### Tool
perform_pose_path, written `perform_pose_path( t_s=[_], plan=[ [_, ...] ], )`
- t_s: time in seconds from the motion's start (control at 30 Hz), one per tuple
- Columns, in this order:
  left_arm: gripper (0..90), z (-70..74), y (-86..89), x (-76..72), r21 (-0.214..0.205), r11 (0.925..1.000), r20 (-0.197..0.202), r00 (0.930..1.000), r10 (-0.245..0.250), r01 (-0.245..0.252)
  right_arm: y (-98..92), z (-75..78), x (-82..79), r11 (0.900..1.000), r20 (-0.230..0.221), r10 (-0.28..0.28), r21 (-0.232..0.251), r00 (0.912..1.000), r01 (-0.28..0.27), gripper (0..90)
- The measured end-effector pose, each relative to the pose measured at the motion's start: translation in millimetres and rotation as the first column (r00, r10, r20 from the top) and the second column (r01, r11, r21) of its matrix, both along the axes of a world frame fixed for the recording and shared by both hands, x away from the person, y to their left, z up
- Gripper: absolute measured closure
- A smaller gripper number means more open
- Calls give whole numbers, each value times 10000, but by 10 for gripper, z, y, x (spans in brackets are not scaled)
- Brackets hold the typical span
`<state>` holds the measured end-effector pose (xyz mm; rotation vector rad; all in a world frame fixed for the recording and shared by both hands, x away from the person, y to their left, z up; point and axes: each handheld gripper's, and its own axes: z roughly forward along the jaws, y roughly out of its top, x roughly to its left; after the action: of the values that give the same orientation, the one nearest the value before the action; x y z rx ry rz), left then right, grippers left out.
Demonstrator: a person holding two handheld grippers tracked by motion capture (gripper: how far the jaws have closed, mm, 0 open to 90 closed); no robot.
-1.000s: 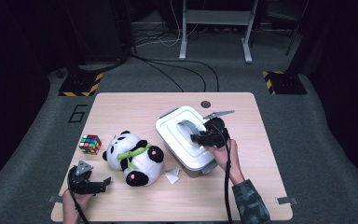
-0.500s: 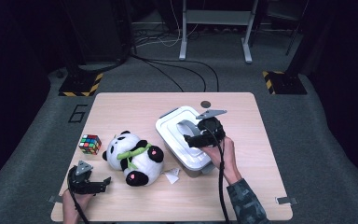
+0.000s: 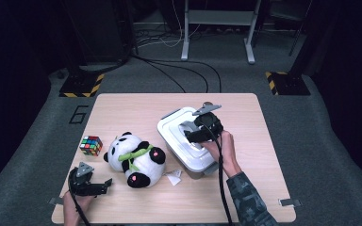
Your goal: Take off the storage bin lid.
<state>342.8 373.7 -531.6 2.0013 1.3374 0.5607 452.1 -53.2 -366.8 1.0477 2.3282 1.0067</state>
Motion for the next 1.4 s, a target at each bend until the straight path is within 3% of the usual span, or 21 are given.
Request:
perform_pose_path(
  t_s=[0.13, 0.27, 0.3, 0.63, 0.9, 1.4],
  plan=[
    [15, 4, 2, -1, 20, 10000, -42, 10000, -14, 14, 37, -24, 65, 9993, 75, 270, -255, 9996, -268, 459],
    [15, 5, 3, -1, 33, 10000, -54, 10000, -22, 22, 82, -43, 82, 9989, 62, 85, -469, 9999, -82, 640],
    [15, 4, 1, 0, 19, 10000, -45, 10000, -8, 8, 77, -45, 87, 9974, 134, 93, -714, 9999, -83, 645],
    [16, 4, 3, -1, 28, 10000, -48, 10000, -17, 17, 78, -3, 83, 9989, 154, -223, -398, 9996, 229, 663],
    [16, 4, 3, 0, 34, 10000, -25, 10000, -13, 13, 63, 184, 38, 9991, 531, -140, -380, 9985, 161, 664],
    [19, 0, -17, 11, 31, 10000, 16, 10000, 67, -67, -22, 465, 18, 9990, 712, -275, -322, 9971, 299, 665]
  ],
)
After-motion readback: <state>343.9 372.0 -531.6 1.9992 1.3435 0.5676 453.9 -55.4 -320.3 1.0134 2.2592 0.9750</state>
